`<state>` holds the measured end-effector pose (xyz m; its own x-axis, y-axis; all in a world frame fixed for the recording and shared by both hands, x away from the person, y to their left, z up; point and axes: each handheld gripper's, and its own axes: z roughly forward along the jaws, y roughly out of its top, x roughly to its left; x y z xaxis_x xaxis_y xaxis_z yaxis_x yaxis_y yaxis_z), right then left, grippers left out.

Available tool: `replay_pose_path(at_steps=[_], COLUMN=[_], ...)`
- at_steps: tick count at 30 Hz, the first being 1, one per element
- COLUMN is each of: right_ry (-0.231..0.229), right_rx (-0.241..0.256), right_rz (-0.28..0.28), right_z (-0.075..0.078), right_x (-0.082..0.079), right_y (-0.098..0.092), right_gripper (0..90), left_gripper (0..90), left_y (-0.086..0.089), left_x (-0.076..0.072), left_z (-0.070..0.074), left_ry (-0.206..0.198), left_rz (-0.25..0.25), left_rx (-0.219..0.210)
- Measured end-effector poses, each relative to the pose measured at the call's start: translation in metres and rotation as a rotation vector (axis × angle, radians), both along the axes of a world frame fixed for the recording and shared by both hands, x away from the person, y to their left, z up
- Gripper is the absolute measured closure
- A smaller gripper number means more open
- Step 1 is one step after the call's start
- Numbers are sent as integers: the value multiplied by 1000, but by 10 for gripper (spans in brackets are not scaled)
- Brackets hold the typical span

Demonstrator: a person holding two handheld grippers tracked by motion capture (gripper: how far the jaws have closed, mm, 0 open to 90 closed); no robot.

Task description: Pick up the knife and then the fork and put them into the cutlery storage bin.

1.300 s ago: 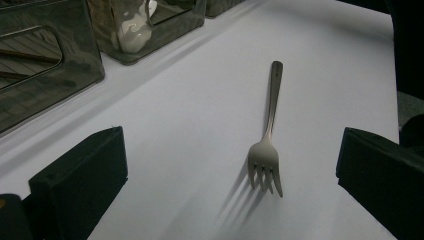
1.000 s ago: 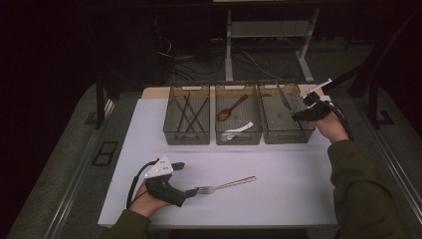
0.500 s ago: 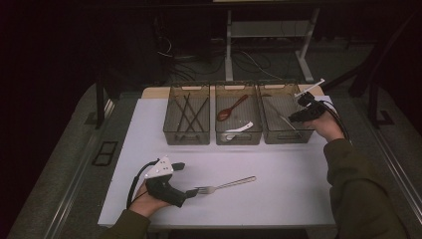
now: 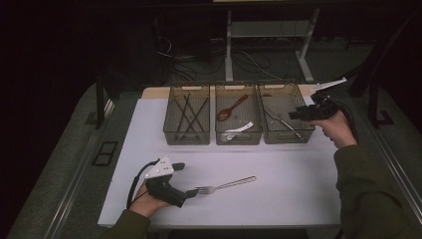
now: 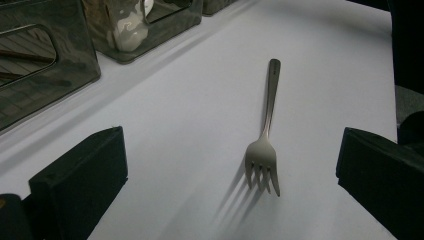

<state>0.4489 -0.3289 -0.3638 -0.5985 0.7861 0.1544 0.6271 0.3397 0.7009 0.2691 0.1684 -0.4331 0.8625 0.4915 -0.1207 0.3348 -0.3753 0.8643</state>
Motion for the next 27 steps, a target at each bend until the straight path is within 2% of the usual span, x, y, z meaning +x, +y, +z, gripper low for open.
replay_pose_path(at_steps=[10,14,20,27], right_ry=[-109,-135,-147,-157], right_rx=[63,98,151,152], right_rz=[72,104,161,199], right_z=[10,10,7,0], right_x=[-40,-57,-77,-89], right_y=[8,13,22,31], right_gripper=[422,408,403,401], left_gripper=[0,0,0,0], left_y=[-1,-2,-2,-2], left_x=[-1,-1,-1,-1], left_z=[-1,-1,-1,-1], left_ry=[-3,-3,-6,-8], left_rz=[-2,-3,-2,-3], left_rx=[15,18,16,20])
